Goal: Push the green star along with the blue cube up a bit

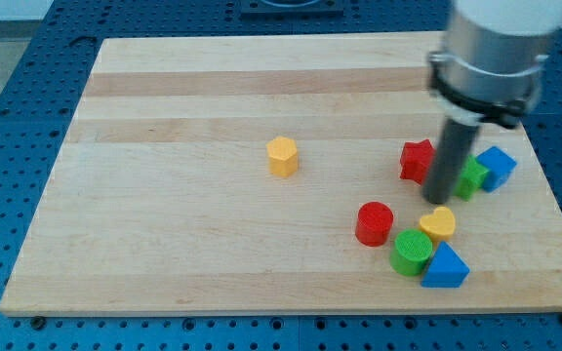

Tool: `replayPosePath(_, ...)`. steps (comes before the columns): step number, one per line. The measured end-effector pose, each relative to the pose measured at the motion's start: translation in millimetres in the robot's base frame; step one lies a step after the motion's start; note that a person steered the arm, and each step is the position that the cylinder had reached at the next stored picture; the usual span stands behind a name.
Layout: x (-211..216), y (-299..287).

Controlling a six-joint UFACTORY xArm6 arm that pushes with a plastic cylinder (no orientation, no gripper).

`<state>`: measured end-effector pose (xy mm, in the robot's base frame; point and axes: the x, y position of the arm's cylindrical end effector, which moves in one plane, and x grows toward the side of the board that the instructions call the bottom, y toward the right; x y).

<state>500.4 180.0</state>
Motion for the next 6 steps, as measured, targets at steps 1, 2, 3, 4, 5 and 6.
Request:
replayPosePath(1, 15, 49)
replayPosePath(2, 19, 75)
replayPosePath(3, 15, 91)
replayPosePath(4, -10, 80)
replayPosePath(5, -18, 58)
replayPosePath(6, -15, 54)
